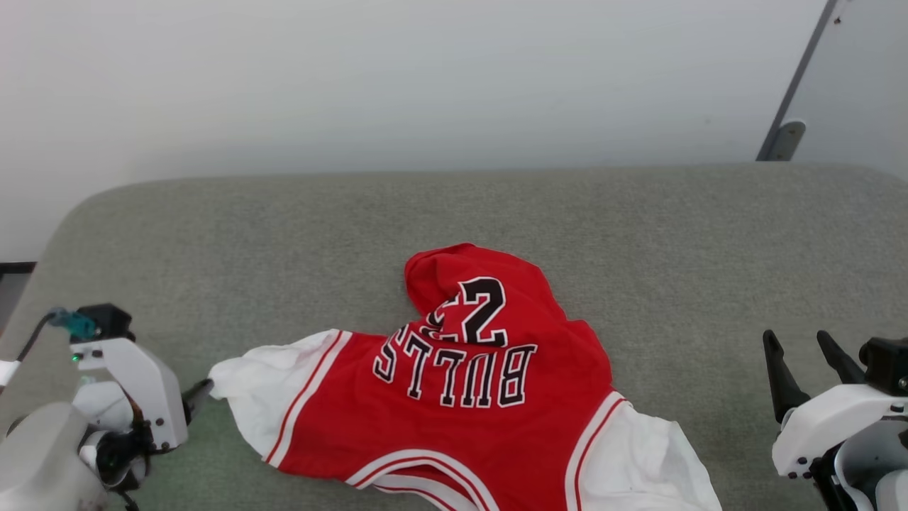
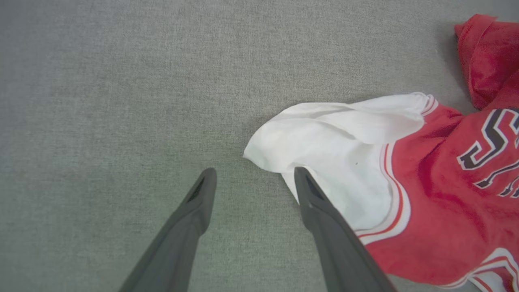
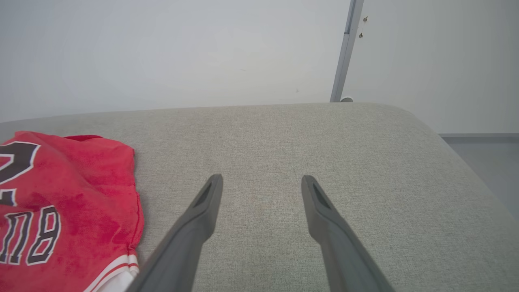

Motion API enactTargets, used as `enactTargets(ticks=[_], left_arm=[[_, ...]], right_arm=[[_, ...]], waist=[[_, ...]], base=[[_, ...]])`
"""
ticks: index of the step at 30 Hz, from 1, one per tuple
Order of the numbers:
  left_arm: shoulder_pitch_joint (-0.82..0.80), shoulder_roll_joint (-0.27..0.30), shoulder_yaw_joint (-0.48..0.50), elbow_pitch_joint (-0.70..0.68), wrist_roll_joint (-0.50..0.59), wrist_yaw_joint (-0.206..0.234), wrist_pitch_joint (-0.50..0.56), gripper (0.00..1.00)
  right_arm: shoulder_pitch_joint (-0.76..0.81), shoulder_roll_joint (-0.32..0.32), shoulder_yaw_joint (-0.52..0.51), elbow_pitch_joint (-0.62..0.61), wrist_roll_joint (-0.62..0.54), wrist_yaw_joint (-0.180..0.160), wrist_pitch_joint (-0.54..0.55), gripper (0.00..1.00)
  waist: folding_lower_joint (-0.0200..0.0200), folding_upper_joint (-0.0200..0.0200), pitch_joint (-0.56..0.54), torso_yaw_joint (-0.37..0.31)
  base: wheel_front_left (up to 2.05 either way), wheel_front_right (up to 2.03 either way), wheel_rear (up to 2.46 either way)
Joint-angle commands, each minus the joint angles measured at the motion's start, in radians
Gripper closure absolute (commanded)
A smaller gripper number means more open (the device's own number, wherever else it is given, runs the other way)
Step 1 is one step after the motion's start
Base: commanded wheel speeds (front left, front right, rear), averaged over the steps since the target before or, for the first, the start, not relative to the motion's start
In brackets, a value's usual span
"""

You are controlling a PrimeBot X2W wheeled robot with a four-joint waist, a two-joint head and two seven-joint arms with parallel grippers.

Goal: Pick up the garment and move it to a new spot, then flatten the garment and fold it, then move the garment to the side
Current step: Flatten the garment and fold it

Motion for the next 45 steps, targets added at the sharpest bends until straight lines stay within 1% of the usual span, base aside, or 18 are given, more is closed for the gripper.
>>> enactTargets(ticks=[1,6,9,14,19,27,36,38,39,40,42,43,44,45], left_arm=[[-0.002,0.005,-0.005,-0.014,0.019,-0.002,-0.016,0.00],[0.027,0.005,-0.010,-0.073,0.026,-0.001,-0.058,0.00],[0.040,0.006,-0.014,-0.108,0.031,0.009,-0.063,0.00],[0.060,0.002,-0.024,-0.160,0.026,0.024,-0.043,0.00],[0.069,0.002,-0.039,-0.185,0.026,0.031,-0.013,0.00],[0.072,0.000,-0.048,-0.154,0.012,0.043,0.029,0.00],[0.072,-0.021,-0.041,-0.064,-0.016,0.027,0.048,0.00],[0.066,-0.024,-0.048,-0.046,-0.012,0.023,0.051,0.12],[0.062,-0.027,-0.048,-0.039,-0.013,0.020,0.049,0.06],[0.060,-0.027,-0.051,-0.033,-0.012,0.018,0.051,0.12],[0.050,-0.023,-0.049,-0.012,-0.013,0.017,0.049,0.18],[0.045,-0.022,-0.045,-0.002,-0.016,0.016,0.046,0.51],[0.040,-0.020,-0.045,0.005,-0.015,0.015,0.044,0.59],[0.034,-0.018,-0.045,0.012,-0.014,0.014,0.042,0.52]], right_arm=[[0.016,0.003,0.002,-0.001,0.009,-0.001,-0.003,0.00],[0.036,0.001,0.009,-0.010,0.018,-0.001,-0.022,0.00],[0.047,0.005,0.011,-0.017,0.020,-0.001,-0.036,0.00],[0.063,0.014,0.018,-0.035,0.019,-0.001,-0.046,0.00],[0.085,0.027,0.045,-0.065,0.020,-0.001,-0.030,0.00],[0.108,0.038,0.085,-0.121,0.039,-0.001,0.010,0.00],[0.127,0.032,0.117,-0.160,0.063,-0.001,0.070,0.00],[0.134,0.027,0.124,-0.169,0.070,-0.001,0.094,0.00],[0.137,0.026,0.128,-0.173,0.075,-0.001,0.105,0.00],[0.138,0.024,0.130,-0.178,0.079,-0.001,0.114,0.00],[0.139,0.020,0.133,-0.187,0.085,-0.001,0.128,0.00],[0.139,0.020,0.134,-0.190,0.086,-0.001,0.134,0.00],[0.137,0.020,0.134,-0.195,0.083,-0.001,0.138,0.00],[0.138,0.018,0.135,-0.199,0.082,-0.001,0.143,0.00]], waist=[[0.0000,0.0000,-0.009,0.011],[0.0000,0.0000,-0.022,0.031],[0.0000,0.0000,-0.028,0.039],[0.0000,0.0000,-0.029,0.042],[0.0000,0.0000,-0.014,0.023],[0.0000,0.0000,0.035,-0.030],[0.0000,0.0000,0.091,-0.076],[0.0000,0.0000,0.102,-0.081],[0.0000,0.0000,0.107,-0.082],[0.0000,0.0000,0.111,-0.084],[0.0000,0.0000,0.116,-0.085],[0.0000,0.0000,0.118,-0.085],[0.0000,0.0000,0.120,-0.085],[0.0000,0.0000,0.121,-0.085]], base=[[0.00,0.00,0.00],[0.00,0.00,0.00],[0.00,0.00,0.00],[0.00,0.00,0.00],[0.00,0.00,0.00],[0.00,0.00,0.00],[0.00,0.00,0.00],[0.00,0.00,0.00],[0.00,0.00,0.00],[0.00,0.00,0.00],[0.00,0.00,0.00],[0.00,0.00,0.00],[0.00,0.00,0.00],[0.00,0.00,0.00]])
